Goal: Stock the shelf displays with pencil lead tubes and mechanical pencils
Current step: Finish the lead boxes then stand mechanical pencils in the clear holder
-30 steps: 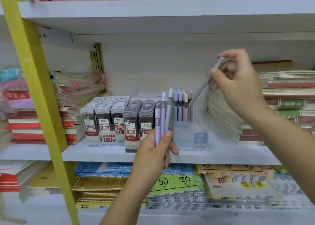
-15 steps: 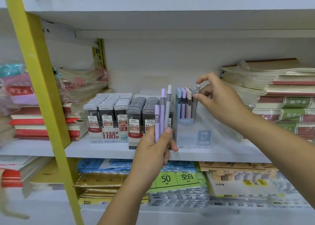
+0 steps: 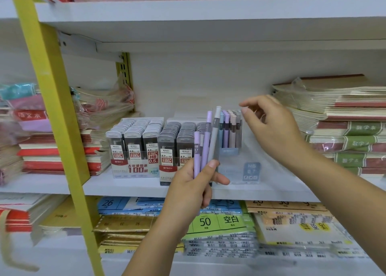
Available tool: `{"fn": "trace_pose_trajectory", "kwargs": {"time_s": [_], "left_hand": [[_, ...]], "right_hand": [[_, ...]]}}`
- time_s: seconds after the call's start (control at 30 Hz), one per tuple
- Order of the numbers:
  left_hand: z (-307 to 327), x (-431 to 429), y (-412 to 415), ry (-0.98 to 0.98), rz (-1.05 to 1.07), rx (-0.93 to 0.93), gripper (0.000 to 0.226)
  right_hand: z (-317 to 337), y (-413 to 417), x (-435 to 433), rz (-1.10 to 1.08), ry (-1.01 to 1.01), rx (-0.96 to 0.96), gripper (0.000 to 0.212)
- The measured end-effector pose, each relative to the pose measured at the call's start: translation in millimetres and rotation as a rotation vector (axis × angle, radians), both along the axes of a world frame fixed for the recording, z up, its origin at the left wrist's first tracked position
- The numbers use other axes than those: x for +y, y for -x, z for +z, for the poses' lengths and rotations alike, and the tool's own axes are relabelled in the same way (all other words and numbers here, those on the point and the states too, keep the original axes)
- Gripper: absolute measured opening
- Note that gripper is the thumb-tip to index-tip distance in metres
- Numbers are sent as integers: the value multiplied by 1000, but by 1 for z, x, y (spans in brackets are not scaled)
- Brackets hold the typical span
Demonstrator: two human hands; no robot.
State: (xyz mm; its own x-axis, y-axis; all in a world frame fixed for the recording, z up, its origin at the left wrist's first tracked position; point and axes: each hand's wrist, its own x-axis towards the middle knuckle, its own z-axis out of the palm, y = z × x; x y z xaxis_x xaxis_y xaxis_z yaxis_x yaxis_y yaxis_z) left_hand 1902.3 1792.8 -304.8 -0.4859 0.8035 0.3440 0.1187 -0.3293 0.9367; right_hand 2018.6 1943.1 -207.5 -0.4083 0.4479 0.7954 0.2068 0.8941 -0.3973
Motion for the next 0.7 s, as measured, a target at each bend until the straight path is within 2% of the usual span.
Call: {"fn": "trace_pose_trajectory", "kwargs": {"time_s": [0.1,0.17,0.23,0.33,0.4,0.57,0.7], "left_hand": [[2,0,-5,-3,-33,5,40],[2,0,-8,2,-42,11,40],[2,1,-9,1,-26,7,32],[2,1,-4,1,20,17,23],[1,1,-2,4,46,16,22],[-1,1,-2,6,53,-13,20],[-1,2,-3,13,40,-25,20]], "right_hand": [[-2,0,-28,323,304,14,20],[-4,2,-36,419,419,1,26],[1,1,-36,460,464,74,23],[16,-12,-24,398,360,309,20],[26,-21,-9,289,218,352,21],[21,-15,22,73,71,-8,21],[4,-11,31,-3,8,-142,21]]}}
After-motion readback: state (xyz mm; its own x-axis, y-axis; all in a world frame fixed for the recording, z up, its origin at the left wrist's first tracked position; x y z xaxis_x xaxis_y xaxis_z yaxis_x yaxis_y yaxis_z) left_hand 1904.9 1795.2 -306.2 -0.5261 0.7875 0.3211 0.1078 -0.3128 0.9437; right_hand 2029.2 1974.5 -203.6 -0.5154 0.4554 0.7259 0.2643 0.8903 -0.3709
